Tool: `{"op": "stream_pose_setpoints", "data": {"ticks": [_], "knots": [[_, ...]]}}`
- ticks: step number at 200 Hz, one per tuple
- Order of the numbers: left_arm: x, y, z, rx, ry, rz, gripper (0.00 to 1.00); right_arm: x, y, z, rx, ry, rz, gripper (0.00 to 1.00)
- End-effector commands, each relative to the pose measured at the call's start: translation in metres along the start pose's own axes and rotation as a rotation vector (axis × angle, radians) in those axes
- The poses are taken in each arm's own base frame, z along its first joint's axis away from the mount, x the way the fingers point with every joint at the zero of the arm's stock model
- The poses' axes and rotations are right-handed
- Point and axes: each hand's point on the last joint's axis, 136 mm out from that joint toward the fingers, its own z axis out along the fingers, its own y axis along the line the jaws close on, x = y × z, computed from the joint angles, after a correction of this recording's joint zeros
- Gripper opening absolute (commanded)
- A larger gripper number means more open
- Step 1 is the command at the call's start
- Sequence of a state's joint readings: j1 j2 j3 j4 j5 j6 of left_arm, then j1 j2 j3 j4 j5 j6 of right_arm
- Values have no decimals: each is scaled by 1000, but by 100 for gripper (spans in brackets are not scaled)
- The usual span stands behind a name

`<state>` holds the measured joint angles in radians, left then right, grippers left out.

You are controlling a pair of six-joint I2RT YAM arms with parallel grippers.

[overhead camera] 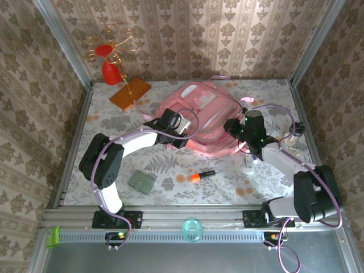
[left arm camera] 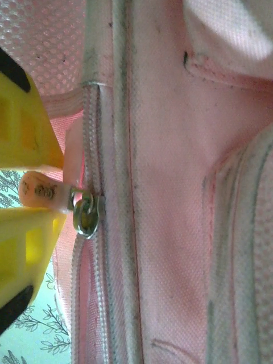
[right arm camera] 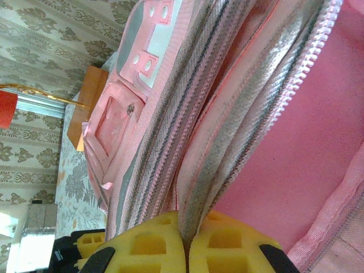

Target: Pack books, pencil case, and school supplies into a backpack

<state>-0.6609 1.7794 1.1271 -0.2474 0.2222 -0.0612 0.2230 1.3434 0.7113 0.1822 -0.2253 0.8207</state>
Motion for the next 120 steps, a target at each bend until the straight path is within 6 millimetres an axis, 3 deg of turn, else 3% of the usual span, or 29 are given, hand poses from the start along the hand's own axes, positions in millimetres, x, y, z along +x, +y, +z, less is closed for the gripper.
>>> {"op": "stream_pose_setpoints", "data": {"ticks": [1,38,120], "knots": [[-8,1,-6,-1,-10,-3,16,-10,2,-2,-16,-40,-8,0],[-10,2,-17,10,-28,3,0,-13,-5,-3,3,-47,-12,0],[-2,19,-45,82,-63,-16,0,-22,-21,-10,95,-78,-65,0]]}}
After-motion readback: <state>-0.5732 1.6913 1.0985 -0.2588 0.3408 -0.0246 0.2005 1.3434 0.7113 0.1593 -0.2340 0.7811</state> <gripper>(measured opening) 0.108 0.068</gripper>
